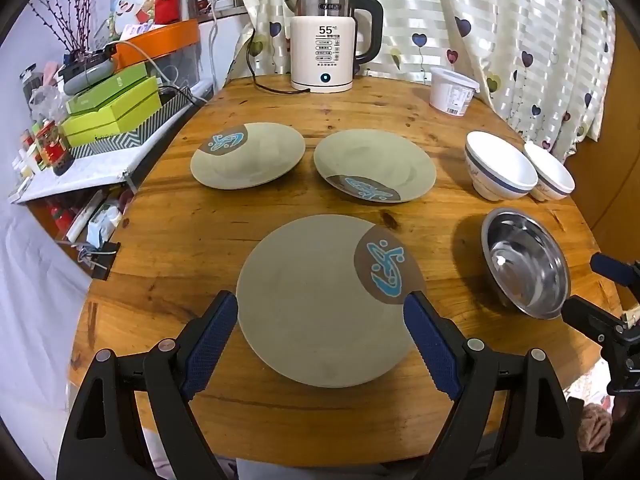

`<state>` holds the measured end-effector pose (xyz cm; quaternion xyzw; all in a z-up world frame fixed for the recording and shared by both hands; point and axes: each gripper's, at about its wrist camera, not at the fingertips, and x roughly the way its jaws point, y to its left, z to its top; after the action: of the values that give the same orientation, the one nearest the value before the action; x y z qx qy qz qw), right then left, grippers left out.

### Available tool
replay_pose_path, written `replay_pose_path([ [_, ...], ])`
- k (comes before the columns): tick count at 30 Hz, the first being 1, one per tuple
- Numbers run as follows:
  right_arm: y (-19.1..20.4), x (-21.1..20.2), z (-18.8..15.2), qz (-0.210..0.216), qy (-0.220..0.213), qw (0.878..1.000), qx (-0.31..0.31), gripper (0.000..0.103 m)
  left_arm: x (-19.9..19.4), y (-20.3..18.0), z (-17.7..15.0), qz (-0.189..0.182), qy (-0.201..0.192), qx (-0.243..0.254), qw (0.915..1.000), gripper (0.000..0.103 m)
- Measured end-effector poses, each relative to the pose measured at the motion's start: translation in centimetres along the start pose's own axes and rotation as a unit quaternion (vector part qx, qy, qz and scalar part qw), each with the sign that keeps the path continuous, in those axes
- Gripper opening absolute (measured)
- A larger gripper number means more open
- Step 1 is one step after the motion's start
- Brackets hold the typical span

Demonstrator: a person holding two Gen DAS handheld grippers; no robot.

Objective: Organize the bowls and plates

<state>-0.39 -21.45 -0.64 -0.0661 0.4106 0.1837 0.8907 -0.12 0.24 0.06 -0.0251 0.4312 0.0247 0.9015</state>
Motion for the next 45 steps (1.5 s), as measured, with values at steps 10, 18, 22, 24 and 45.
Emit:
replay_pose_path([
  [10, -0.22, -0.12, -0.12, 0.001, 0.000, 1.000, 0.005, 0.103, 0.06, 0.05, -0.29, 0.002, 0.012, -0.003, 0.9999, 0.086],
  [18, -0.56, -0.39, 0.03, 0.003, -0.001, 1.000, 0.012, 0.103, -0.02, 0.13, -0.38, -0.005, 0.011, -0.008, 0.9999, 0.086],
  [22, -0.58, -0.31, -0.04, 0.004, 0.000, 1.000, 0.013, 0.103, -0.09, 0.09, -0.38, -0.006, 0.010, -0.008, 0.9999, 0.086],
  [24, -0.59, -0.31, -0.05, 0.004, -0.001, 1.000, 0.013, 0.103, -0.09, 0.10, -0.38, -0.008, 0.010, -0.009, 0.9999, 0.086],
  [45, -0.16, -0.31, -0.14, 0.009, 0.000, 1.000, 0.015, 0.103, -0.08, 0.44, -0.81, -0.028, 0.010, -0.016, 0.9994, 0.086],
])
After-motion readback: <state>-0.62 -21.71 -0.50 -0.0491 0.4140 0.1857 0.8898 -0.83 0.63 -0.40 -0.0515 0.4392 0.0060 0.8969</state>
